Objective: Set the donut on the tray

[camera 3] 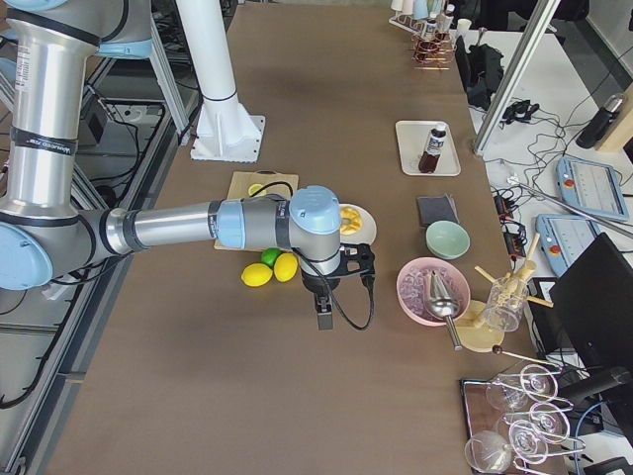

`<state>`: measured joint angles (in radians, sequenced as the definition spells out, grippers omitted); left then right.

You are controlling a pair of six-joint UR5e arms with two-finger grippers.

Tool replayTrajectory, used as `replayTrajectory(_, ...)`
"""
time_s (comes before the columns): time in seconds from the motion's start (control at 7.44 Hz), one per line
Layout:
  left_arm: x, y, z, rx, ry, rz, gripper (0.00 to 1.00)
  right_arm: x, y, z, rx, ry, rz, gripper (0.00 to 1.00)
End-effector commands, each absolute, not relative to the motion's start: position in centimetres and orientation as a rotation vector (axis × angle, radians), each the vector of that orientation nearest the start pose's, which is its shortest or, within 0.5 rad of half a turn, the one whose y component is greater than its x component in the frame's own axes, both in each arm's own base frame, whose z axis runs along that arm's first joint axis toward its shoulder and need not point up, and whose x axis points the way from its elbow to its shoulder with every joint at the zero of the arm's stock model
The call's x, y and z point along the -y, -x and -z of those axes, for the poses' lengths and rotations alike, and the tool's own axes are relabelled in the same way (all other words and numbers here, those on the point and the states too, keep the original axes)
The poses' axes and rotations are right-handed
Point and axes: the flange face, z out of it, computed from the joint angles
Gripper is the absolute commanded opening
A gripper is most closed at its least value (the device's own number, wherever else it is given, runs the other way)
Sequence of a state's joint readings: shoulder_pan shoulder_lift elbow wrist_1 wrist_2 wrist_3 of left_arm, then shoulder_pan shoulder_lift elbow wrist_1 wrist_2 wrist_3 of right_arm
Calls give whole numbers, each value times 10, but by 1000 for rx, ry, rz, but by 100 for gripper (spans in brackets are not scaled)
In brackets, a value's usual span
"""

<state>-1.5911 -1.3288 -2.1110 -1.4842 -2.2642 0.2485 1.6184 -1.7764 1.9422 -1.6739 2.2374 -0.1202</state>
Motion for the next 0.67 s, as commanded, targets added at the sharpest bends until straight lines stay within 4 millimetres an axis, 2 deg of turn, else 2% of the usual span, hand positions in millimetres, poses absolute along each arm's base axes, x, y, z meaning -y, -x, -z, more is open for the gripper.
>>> replayTrajectory(0.0, 383, 77, -513, -658, -293, -286, 98, 400, -90, -584, 670, -119, 93, 100)
replayTrajectory(0.54, 384, 77, -511, -658, -298, -287, 98, 396, -90, -585, 672, -117, 97, 100)
